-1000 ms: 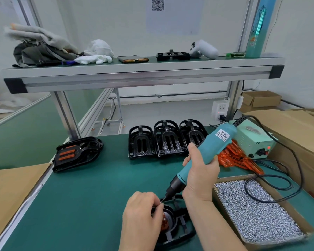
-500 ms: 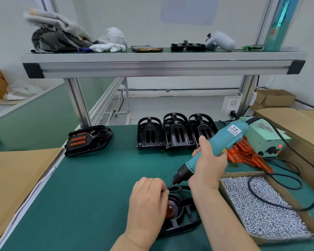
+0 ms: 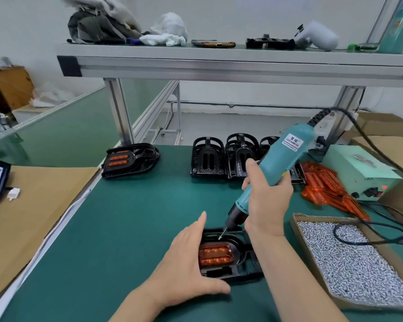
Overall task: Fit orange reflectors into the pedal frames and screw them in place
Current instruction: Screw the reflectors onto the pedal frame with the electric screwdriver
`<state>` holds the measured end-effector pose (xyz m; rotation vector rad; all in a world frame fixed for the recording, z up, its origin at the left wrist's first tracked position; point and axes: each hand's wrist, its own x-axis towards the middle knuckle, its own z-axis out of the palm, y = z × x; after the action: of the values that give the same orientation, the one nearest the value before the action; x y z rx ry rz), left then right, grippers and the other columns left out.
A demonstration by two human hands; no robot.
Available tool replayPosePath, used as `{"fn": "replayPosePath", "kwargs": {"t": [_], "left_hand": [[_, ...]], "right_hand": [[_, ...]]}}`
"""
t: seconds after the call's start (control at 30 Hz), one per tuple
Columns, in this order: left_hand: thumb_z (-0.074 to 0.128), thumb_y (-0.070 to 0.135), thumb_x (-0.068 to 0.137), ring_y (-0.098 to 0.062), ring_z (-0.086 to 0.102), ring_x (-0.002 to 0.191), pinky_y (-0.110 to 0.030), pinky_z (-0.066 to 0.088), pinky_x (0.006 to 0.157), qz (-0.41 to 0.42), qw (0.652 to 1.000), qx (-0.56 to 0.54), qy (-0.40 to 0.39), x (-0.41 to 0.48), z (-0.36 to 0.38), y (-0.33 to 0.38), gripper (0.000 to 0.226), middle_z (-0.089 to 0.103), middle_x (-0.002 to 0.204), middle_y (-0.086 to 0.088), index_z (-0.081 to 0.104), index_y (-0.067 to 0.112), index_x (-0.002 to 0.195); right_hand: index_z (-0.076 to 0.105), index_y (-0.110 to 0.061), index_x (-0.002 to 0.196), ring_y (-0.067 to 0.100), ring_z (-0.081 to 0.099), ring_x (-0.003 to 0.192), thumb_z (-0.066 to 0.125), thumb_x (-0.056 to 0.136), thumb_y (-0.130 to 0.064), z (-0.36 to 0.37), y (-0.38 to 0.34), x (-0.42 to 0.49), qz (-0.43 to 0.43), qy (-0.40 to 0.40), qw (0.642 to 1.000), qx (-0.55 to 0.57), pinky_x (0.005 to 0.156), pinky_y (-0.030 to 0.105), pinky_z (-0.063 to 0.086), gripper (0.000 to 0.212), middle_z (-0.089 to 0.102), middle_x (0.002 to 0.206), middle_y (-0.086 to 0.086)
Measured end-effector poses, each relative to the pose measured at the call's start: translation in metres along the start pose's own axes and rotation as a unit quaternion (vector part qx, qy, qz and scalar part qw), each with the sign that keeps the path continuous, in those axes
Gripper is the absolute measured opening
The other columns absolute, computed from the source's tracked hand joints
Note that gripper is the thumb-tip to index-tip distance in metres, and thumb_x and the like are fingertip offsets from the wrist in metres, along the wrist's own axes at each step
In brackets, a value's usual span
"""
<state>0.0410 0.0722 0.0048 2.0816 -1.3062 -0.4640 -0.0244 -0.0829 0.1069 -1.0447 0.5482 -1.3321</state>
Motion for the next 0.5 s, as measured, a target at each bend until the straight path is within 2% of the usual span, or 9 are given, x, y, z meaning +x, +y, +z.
{"fn": "replayPosePath", "kwargs": {"t": [0.1,0.2,0.37,0.5], "left_hand": [[0.076,0.082,0.044,0.008,0.017,0.142,-0.022,0.022,0.116,-0.011,0.999,-0.026,0.016,0.001,0.001,0.000,0.144,0.017,0.149,0.033,-0.032,0.061,0.137],[0.077,0.081,0.045,0.006,0.023,0.141,-0.026,0.028,0.117,-0.008,0.999,-0.036,0.017,0.001,0.000,0.001,0.150,0.024,0.155,0.027,-0.035,0.053,0.141],[0.079,0.079,0.047,0.003,0.030,0.139,-0.026,0.033,0.113,-0.005,0.998,-0.054,0.018,0.001,0.001,-0.003,0.153,0.028,0.152,0.027,-0.037,0.047,0.143],[0.077,0.083,0.043,0.000,0.034,0.137,-0.029,0.036,0.112,-0.015,0.998,-0.064,0.016,0.002,0.002,-0.005,0.155,0.035,0.150,0.018,-0.037,0.047,0.142]], "right_hand": [[0.055,-0.023,0.081,0.011,0.048,0.049,0.076,0.083,-0.016,0.006,0.005,-0.011,-0.013,-0.039,0.999,-0.015,0.051,0.021,0.044,0.022,0.056,0.064,-0.002],[0.056,-0.021,0.080,0.012,0.048,0.049,0.075,0.082,-0.017,0.013,0.011,-0.021,-0.022,-0.068,0.997,-0.029,0.052,0.019,0.044,0.020,0.055,0.062,0.000],[0.058,-0.014,0.083,0.019,0.048,0.057,0.076,0.080,-0.022,0.020,0.023,-0.036,-0.021,-0.103,0.993,-0.058,0.059,0.028,0.045,0.020,0.056,0.065,0.004],[0.059,-0.012,0.084,0.018,0.050,0.058,0.076,0.079,-0.024,0.022,0.028,-0.042,-0.022,-0.114,0.990,-0.077,0.060,0.028,0.046,0.021,0.057,0.065,0.002]]}}
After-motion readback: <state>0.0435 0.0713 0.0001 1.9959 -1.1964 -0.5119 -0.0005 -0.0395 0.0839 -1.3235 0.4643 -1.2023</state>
